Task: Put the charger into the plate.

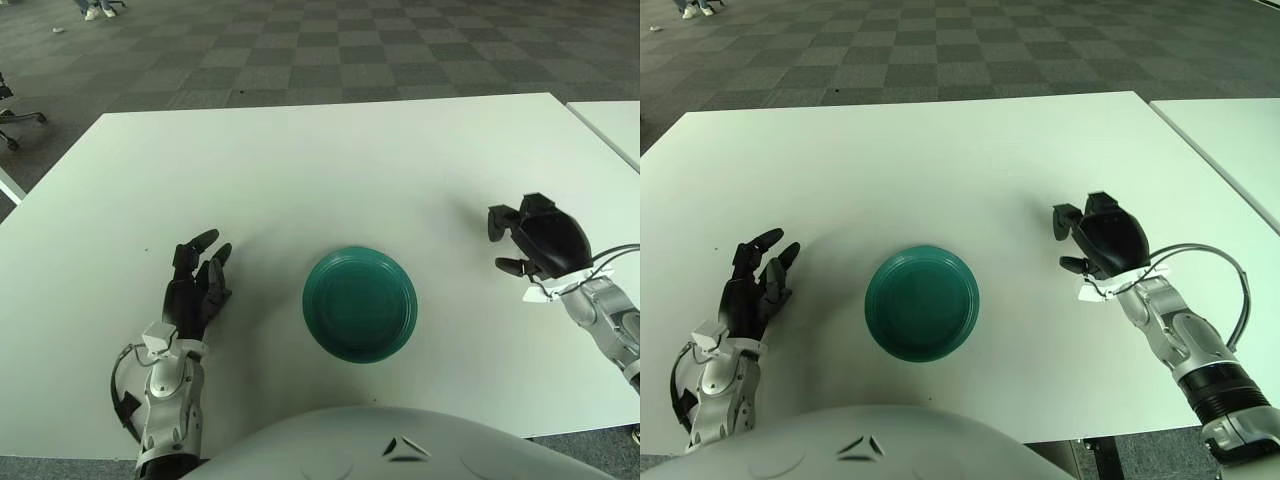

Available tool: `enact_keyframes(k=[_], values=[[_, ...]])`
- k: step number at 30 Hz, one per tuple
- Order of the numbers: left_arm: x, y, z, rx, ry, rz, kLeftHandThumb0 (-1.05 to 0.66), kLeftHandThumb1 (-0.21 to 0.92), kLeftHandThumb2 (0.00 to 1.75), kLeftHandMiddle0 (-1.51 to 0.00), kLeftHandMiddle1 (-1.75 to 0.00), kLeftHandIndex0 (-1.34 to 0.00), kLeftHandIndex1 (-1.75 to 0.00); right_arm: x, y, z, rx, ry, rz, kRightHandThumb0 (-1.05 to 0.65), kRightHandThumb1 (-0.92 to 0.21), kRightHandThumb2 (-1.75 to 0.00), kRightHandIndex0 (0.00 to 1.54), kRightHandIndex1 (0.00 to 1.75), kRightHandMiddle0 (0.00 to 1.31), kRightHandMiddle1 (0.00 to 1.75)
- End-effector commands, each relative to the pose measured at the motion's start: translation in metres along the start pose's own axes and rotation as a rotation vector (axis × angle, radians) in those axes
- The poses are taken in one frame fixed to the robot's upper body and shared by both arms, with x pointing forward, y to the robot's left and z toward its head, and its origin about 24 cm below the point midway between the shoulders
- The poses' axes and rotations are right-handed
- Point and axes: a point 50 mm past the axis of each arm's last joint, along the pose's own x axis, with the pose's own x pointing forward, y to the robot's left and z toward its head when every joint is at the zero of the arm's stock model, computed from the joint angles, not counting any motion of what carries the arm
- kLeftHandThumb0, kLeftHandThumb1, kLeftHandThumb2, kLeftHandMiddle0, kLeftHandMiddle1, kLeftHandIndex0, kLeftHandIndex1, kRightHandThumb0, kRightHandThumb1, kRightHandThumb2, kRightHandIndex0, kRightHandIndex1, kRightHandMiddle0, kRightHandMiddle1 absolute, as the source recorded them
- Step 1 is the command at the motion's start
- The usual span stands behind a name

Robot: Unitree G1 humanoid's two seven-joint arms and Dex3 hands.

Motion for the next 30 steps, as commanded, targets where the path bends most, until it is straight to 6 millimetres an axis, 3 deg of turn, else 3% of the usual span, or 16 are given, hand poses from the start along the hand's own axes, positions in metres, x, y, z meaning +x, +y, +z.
enact_keyframes(k=[1, 10, 30], values=[[-0.002, 0.003, -0.01, -0.005, 0.065, 0.004, -0.7, 0.92, 0.78, -0.38, -0.36, -0.05, -1.03, 0.005, -0.018, 0.001, -0.028, -0.001, -0.037, -0.01, 0.1, -1.73, 0.91, 1.75, 0.78, 1.59], [-0.001, 0.002, -0.009, -0.006, 0.064, 0.003, -0.7, 0.92, 0.78, -0.38, -0.37, -0.05, -1.03, 0.017, -0.059, 0.029, 0.0, -0.059, -0.117, -0.01, 0.1, -1.75, 0.9, 1.75, 0.76, 1.63], [-0.001, 0.0, -0.008, -0.007, 0.064, 0.002, -0.7, 0.92, 0.78, -0.37, -0.38, -0.05, -1.03, 0.039, -0.074, 0.083, 0.108, -0.291, -0.193, -0.01, 0.06, -1.75, 0.88, 1.75, 0.69, 1.73]])
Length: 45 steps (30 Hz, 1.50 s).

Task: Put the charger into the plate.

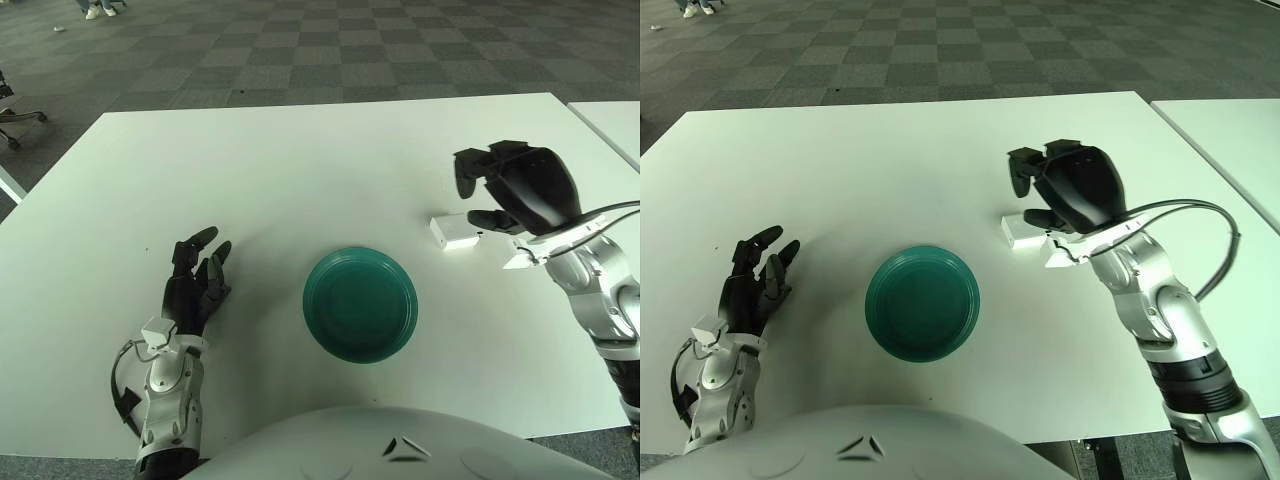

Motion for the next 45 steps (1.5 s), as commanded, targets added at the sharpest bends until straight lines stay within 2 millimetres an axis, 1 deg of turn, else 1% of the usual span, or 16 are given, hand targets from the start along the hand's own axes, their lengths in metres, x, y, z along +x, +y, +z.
enact_keyframes(k=[1, 12, 16, 19, 21, 23, 24, 25, 26, 27, 28, 29, 30, 32, 36, 45], values=[[-0.004, 0.0, -0.009, -0.003, 0.06, 0.003, -0.7, 0.92, 0.78, -0.37, -0.38, -0.05, -1.03, 0.006, -0.004, 0.006, 0.0, -0.046, 0.011, -0.01, 0.06, -1.75, 0.88, 1.75, 0.7, 1.73], [-0.006, -0.002, -0.01, -0.003, 0.059, 0.002, -0.7, 0.92, 0.78, -0.37, -0.38, -0.05, -1.03, 0.006, -0.004, 0.007, -0.02, -0.043, 0.094, -0.01, 0.08, -1.74, 0.88, 1.75, 0.75, 1.66], [-0.006, -0.003, -0.009, -0.003, 0.058, 0.002, -0.7, 0.92, 0.78, -0.37, -0.38, -0.05, -1.03, 0.005, -0.004, 0.004, -0.033, -0.024, 0.123, -0.01, 0.09, -1.74, 0.88, 1.75, 0.75, 1.66], [-0.007, -0.004, -0.009, -0.003, 0.058, 0.002, -0.7, 0.92, 0.78, -0.37, -0.39, -0.05, -1.03, 0.006, -0.001, -0.006, -0.038, 0.006, 0.155, -0.01, 0.07, -1.72, 0.87, 1.75, 0.76, 1.62], [-0.007, -0.004, -0.009, -0.003, 0.058, 0.002, -0.7, 0.92, 0.78, -0.37, -0.39, -0.05, -1.03, 0.007, 0.0, -0.01, -0.044, 0.024, 0.181, -0.01, -0.04, -1.58, 0.8, 1.75, 0.71, 1.57], [-0.007, -0.004, -0.009, -0.003, 0.058, 0.002, -0.7, 0.92, 0.78, -0.37, -0.39, -0.05, -1.04, 0.006, 0.001, -0.015, -0.058, 0.049, 0.239, -0.01, -0.25, -1.33, 0.66, 1.75, 0.56, 1.54], [-0.007, -0.004, -0.009, -0.003, 0.058, 0.002, -0.7, 0.92, 0.78, -0.36, -0.39, -0.05, -1.04, 0.006, 0.001, -0.018, -0.068, 0.063, 0.273, -0.28, -0.49, -1.07, 0.47, 1.6, 0.39, 1.5], [-0.008, -0.005, -0.009, -0.003, 0.058, 0.002, -0.7, 0.92, 0.78, -0.36, -0.39, -0.05, -1.04, 0.004, 0.004, -0.026, -0.095, 0.086, 0.339, -0.38, -0.57, -0.97, 0.41, 1.55, 0.33, 1.49], [-0.008, -0.005, -0.009, -0.003, 0.058, 0.002, -0.7, 0.92, 0.78, -0.36, -0.39, -0.05, -1.04, 0.003, 0.006, -0.031, -0.113, 0.104, 0.385, -0.55, -0.7, -0.82, 0.31, 1.22, 0.21, 1.33], [-0.008, -0.005, -0.009, -0.003, 0.058, 0.002, -0.7, 0.92, 0.78, -0.36, -0.39, -0.05, -1.04, 0.002, 0.008, -0.036, -0.131, 0.114, 0.427, -0.61, -0.74, -0.77, 0.3, 1.06, 0.17, 1.27], [-0.008, -0.005, -0.009, -0.003, 0.058, 0.002, -0.7, 0.92, 0.78, -0.36, -0.39, -0.05, -1.04, 0.001, 0.009, -0.039, -0.143, 0.121, 0.454, -0.72, -0.81, -0.71, 0.28, 0.77, 0.11, 1.12], [-0.008, -0.005, -0.009, -0.003, 0.058, 0.002, -0.7, 0.92, 0.78, -0.36, -0.39, -0.05, -1.04, 0.001, 0.01, -0.041, -0.155, 0.122, 0.472, -0.79, -0.85, -0.67, 0.27, 0.57, 0.07, 1.02], [-0.008, -0.005, -0.009, -0.003, 0.059, 0.002, -0.7, 0.92, 0.78, -0.36, -0.39, -0.05, -1.04, 0.001, 0.013, -0.045, -0.172, 0.126, 0.498, -0.86, -0.87, -0.65, 0.24, 0.42, 0.04, 0.89], [-0.008, -0.005, -0.009, -0.003, 0.059, 0.002, -0.7, 0.92, 0.78, -0.36, -0.39, -0.05, -1.04, 0.0, 0.017, -0.05, -0.19, 0.13, 0.524, -0.93, -0.9, -0.64, 0.21, 0.26, 0.02, 0.74], [-0.009, -0.005, -0.009, -0.003, 0.058, 0.002, -0.7, 0.92, 0.78, -0.36, -0.39, -0.05, -1.04, -0.001, 0.018, -0.055, -0.221, 0.135, 0.591, -1.02, -0.92, -0.65, 0.14, 0.09, 0.0, 0.47], [-0.009, -0.006, -0.009, -0.003, 0.058, 0.002, -0.7, 0.92, 0.78, -0.36, -0.4, -0.05, -1.04, -0.004, 0.016, -0.07, -0.268, 0.153, 0.748, -1.05, -0.92, -0.72, 0.05, 0.01, 0.0, 0.2]])
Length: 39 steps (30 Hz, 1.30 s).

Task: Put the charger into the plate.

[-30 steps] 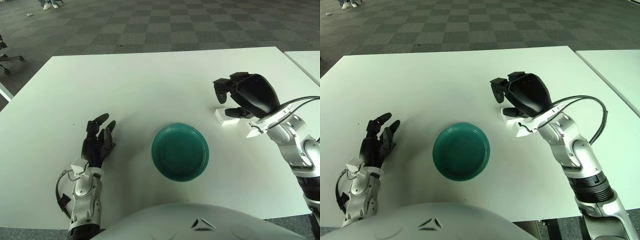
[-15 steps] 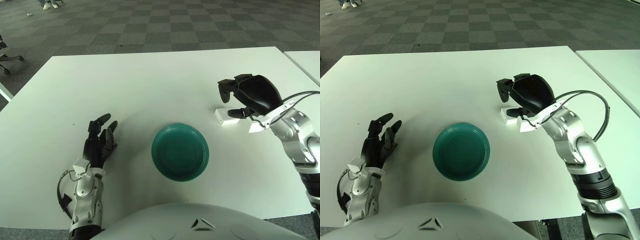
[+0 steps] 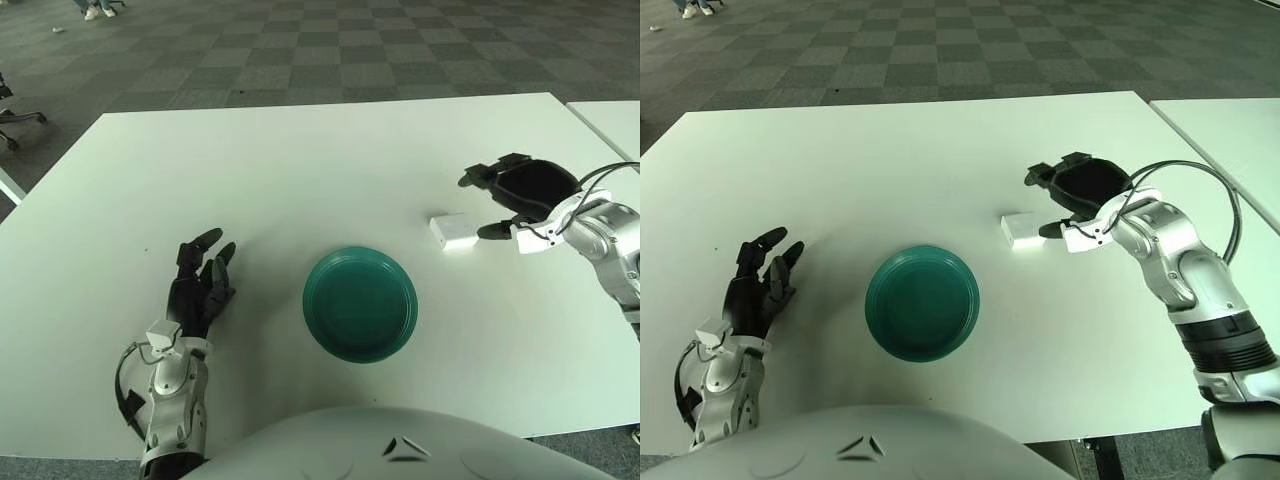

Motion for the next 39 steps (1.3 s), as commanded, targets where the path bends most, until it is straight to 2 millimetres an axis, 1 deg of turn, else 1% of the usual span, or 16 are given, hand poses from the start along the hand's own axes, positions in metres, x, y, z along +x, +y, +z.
enact_keyframes(k=[1, 4, 7, 9, 15, 28, 33, 39], values=[[-0.006, 0.001, -0.009, -0.001, 0.058, 0.011, -0.7, 0.92, 0.78, -0.36, -0.4, -0.05, -1.04, 0.0, -0.003, -0.008, -0.023, 0.016, 0.045, -1.05, -0.92, -0.72, 0.05, 0.01, 0.0, 0.19], [-0.006, 0.002, -0.009, -0.001, 0.058, 0.011, -0.7, 0.92, 0.78, -0.36, -0.4, -0.05, -1.04, 0.0, -0.002, -0.012, -0.029, 0.017, 0.079, -1.05, -0.92, -0.73, 0.04, 0.0, 0.0, 0.14], [-0.006, 0.002, -0.008, -0.001, 0.057, 0.011, -0.7, 0.92, 0.78, -0.36, -0.4, -0.05, -1.04, 0.004, 0.003, -0.021, -0.046, 0.015, 0.142, -1.05, -0.92, -0.73, 0.01, 0.0, 0.0, 0.06], [-0.006, 0.002, -0.008, -0.001, 0.058, 0.011, -0.7, 0.92, 0.78, -0.36, -0.4, -0.05, -1.04, 0.006, 0.005, -0.023, -0.049, 0.01, 0.158, -1.05, -0.92, -0.72, 0.0, 0.0, 0.0, 0.02], [-0.007, 0.003, -0.008, -0.001, 0.058, 0.011, -0.7, 0.92, 0.78, -0.36, -0.4, -0.05, -1.04, 0.011, 0.008, -0.025, -0.048, -0.007, 0.183, -1.05, -0.92, -0.72, 0.0, 0.0, 0.0, 0.0], [-0.009, 0.004, -0.006, 0.0, 0.057, 0.012, -0.7, 0.92, 0.78, -0.36, -0.4, -0.05, -1.04, 0.021, 0.017, -0.017, -0.039, -0.049, 0.208, -1.05, -0.92, -0.7, 0.0, 0.0, 0.0, 0.0], [-0.01, 0.004, -0.006, 0.0, 0.057, 0.012, -0.7, 0.92, 0.78, -0.36, -0.4, -0.05, -1.04, 0.027, 0.022, -0.013, -0.045, -0.069, 0.221, -1.05, -0.92, -0.72, 0.0, 0.0, 0.0, 0.0], [-0.011, 0.004, -0.006, 0.0, 0.057, 0.012, -0.7, 0.92, 0.78, -0.36, -0.41, -0.05, -1.04, 0.033, 0.022, -0.008, -0.063, -0.086, 0.23, -1.05, -0.92, -0.74, 0.0, 0.0, 0.0, 0.0]])
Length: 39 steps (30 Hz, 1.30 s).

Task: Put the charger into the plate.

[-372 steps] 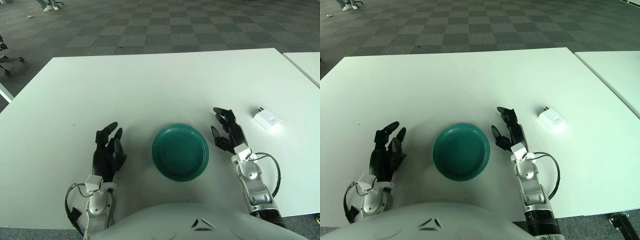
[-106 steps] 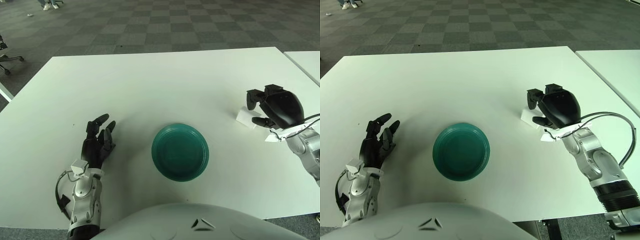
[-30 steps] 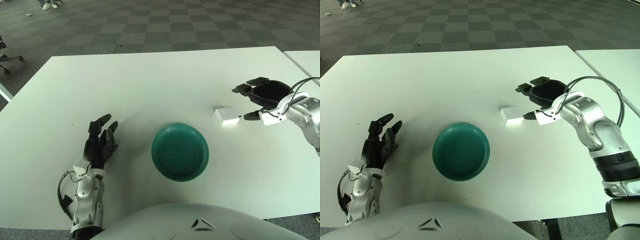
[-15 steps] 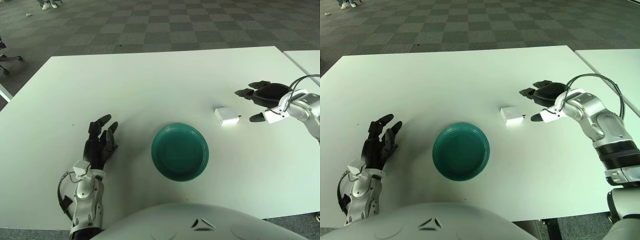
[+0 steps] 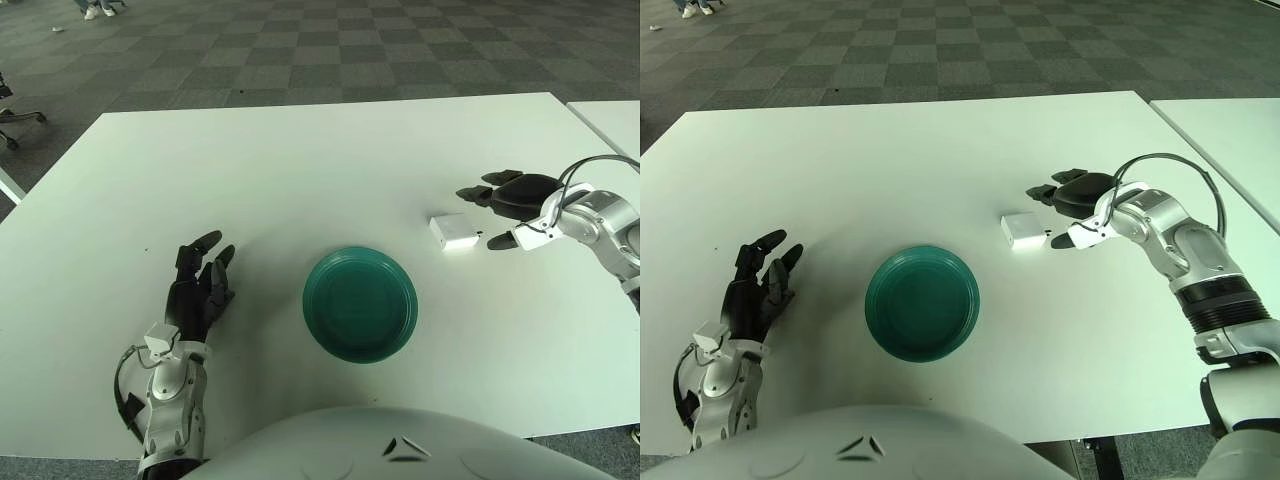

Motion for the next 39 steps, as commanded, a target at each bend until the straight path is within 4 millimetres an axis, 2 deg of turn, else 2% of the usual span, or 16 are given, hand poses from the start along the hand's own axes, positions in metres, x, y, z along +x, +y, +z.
enact_keyframes(k=[1, 24, 39], values=[[-0.006, 0.002, -0.007, -0.003, 0.048, 0.006, -0.7, 0.92, 0.78, -0.36, -0.41, -0.05, -1.04, 0.006, -0.007, 0.004, -0.029, -0.012, -0.015, -1.05, -0.92, -0.74, 0.0, 0.0, 0.0, 0.0], [-0.01, -0.005, -0.007, -0.005, 0.047, 0.004, -0.7, 0.92, 0.78, -0.35, -0.41, -0.05, -1.04, 0.034, -0.019, 0.028, -0.045, -0.062, -0.034, -1.05, -0.92, -0.78, 0.04, 0.01, 0.01, 0.0], [-0.011, -0.008, -0.006, -0.005, 0.047, 0.004, -0.7, 0.92, 0.78, -0.35, -0.41, -0.05, -1.04, 0.048, -0.001, 0.036, -0.023, -0.065, -0.017, -1.05, -0.92, -0.8, 0.06, 0.02, 0.02, 0.02]])
